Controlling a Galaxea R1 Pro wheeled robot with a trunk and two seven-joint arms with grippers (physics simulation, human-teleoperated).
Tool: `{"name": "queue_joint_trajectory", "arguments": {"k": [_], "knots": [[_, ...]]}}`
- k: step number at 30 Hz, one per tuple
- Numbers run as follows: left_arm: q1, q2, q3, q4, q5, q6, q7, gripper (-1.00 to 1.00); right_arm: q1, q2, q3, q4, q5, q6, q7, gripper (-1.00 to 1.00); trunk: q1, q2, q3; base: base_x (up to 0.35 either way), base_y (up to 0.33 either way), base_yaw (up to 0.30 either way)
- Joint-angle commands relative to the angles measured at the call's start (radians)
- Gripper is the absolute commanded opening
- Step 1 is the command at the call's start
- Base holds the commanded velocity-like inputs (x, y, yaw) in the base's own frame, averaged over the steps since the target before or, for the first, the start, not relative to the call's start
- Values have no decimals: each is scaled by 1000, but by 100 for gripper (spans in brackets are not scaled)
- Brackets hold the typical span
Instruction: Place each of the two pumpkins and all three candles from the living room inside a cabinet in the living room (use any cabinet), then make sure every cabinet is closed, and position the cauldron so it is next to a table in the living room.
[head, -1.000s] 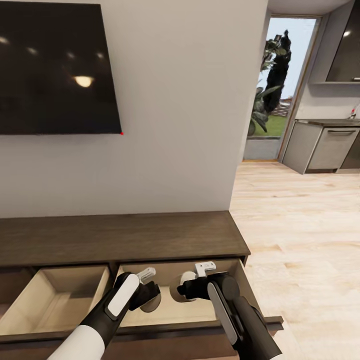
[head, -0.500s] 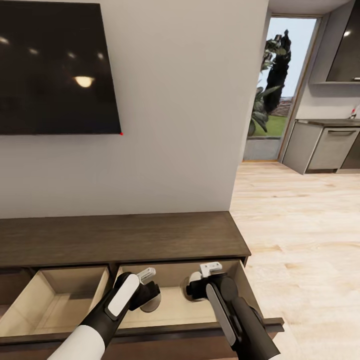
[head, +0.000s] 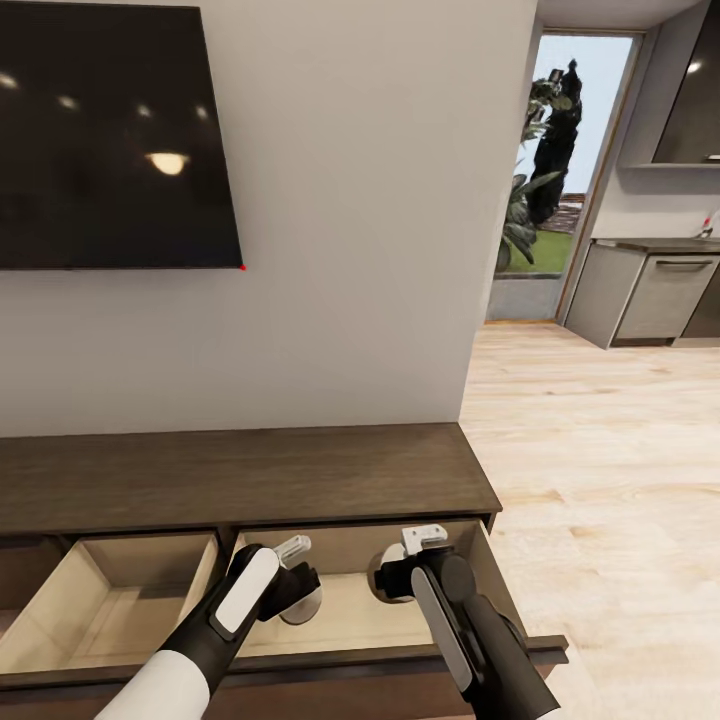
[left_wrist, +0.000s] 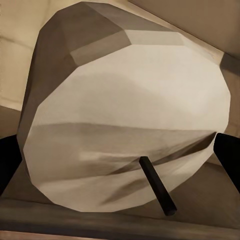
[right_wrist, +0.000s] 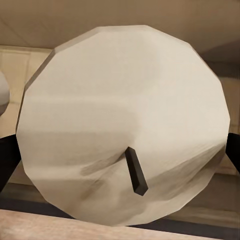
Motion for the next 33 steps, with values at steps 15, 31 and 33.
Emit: {"name": "queue_joint_trajectory", "arguments": {"k": [15, 31, 33], "knots": [[-1, 1, -5, -1, 10, -1, 10, -100, -1, 0, 1, -1, -10, 2, -9, -100, 0, 0, -1, 15, 0, 0], [-1, 1, -4, -1, 11, 1, 10, -100, -1, 0, 1, -2, -13, 2, -7, -100, 34, -63, -29, 1, 0, 0], [-1, 1, -5, -1, 10, 0, 10, -100, -1, 0, 1, -2, -14, 2, -7, -100, 42, -77, -35, 0, 0, 0]]}}
